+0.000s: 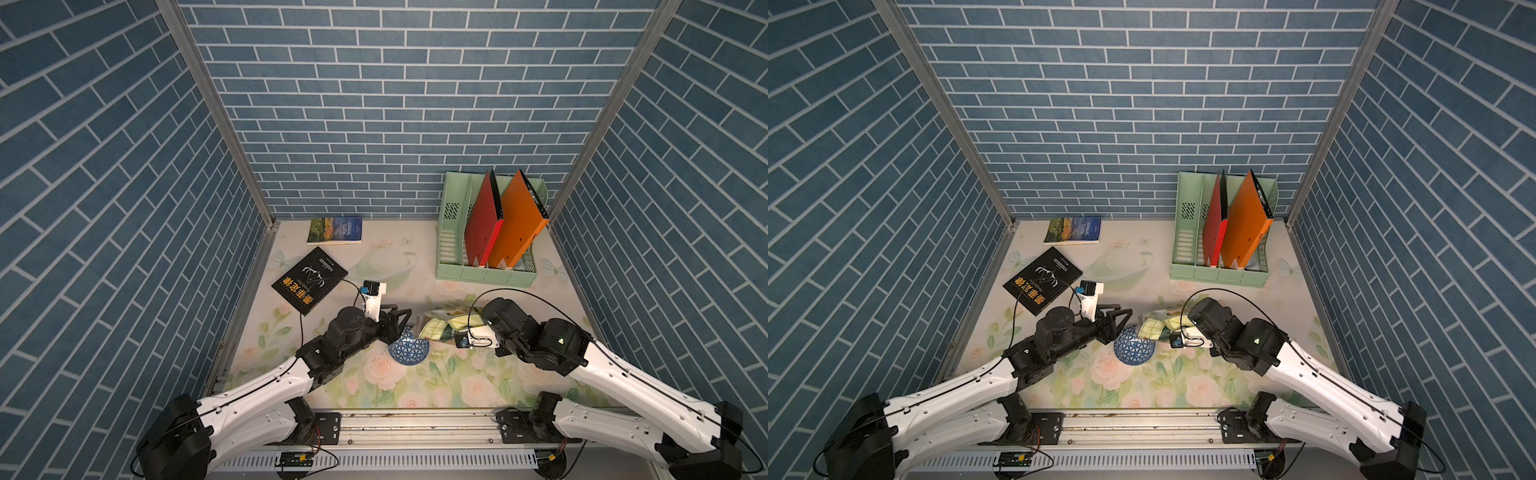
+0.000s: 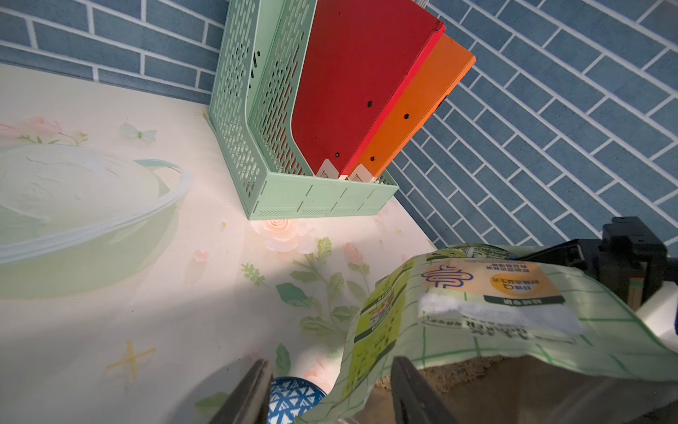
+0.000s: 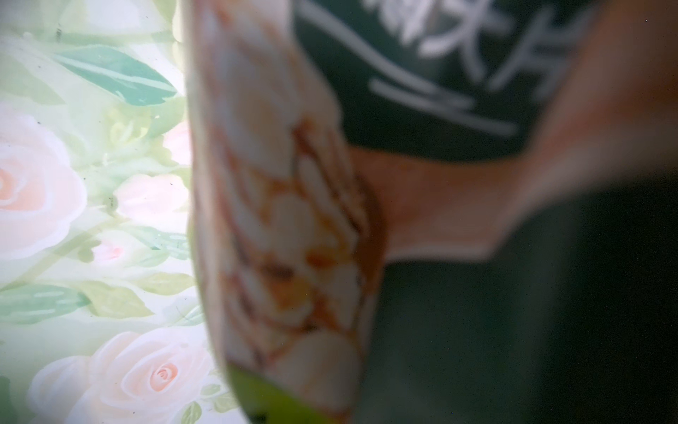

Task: Pour the oats into the breakfast bowl
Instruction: Pour the oats into the bowl.

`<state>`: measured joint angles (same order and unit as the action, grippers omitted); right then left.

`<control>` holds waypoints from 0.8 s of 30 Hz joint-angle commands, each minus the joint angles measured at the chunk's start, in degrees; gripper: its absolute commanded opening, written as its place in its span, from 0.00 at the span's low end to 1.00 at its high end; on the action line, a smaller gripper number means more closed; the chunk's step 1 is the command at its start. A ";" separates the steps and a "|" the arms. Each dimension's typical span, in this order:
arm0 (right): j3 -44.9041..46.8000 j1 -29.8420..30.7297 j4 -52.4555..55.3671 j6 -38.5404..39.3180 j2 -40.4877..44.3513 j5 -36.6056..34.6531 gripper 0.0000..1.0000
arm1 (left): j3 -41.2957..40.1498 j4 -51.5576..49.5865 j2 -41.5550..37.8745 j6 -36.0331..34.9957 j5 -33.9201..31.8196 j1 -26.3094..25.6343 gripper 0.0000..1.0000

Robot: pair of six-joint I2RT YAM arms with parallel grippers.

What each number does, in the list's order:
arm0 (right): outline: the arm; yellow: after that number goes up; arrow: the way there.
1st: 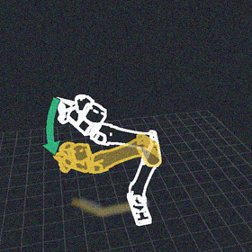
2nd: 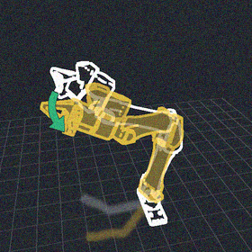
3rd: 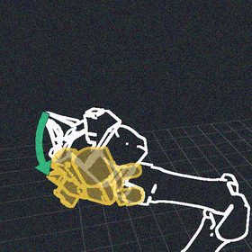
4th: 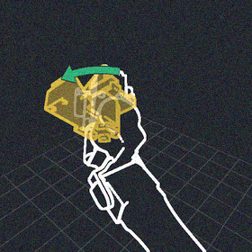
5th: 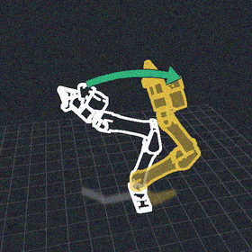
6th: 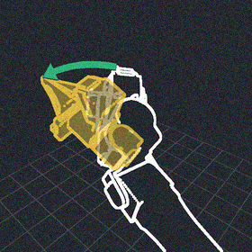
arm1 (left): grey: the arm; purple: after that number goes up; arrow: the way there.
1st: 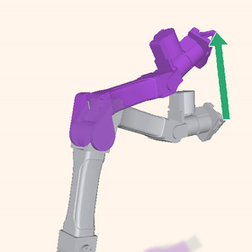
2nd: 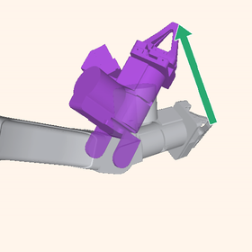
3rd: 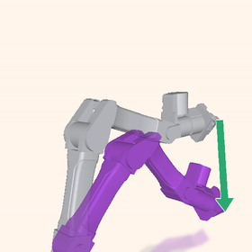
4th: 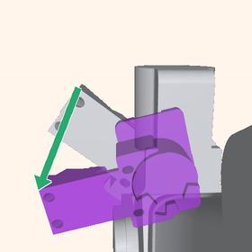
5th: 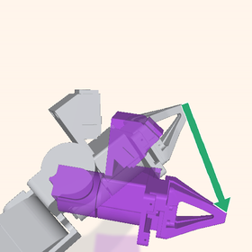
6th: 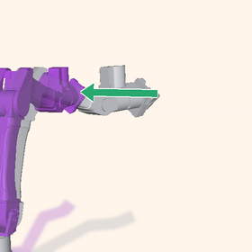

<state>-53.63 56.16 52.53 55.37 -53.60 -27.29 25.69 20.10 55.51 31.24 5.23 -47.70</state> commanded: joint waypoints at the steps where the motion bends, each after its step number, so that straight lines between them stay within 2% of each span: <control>1: -4.00 1.28 -2.59 -0.55 0.37 -4.85 0.00 | -1.18 3.39 0.43 -1.84 1.23 -0.46 0.57; 14: -4.49 4.91 -3.29 3.05 -0.08 -11.03 0.00 | -3.59 7.30 0.49 -1.90 3.59 -0.68 0.52; 24: -1.60 8.07 -8.42 7.06 1.73 -16.03 0.00 | -4.92 8.57 0.54 -1.20 4.65 -1.33 0.52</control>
<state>-54.70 63.35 51.68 60.99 -54.24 -37.41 21.61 26.89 55.94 30.15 9.30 -48.66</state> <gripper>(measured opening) 0.213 0.524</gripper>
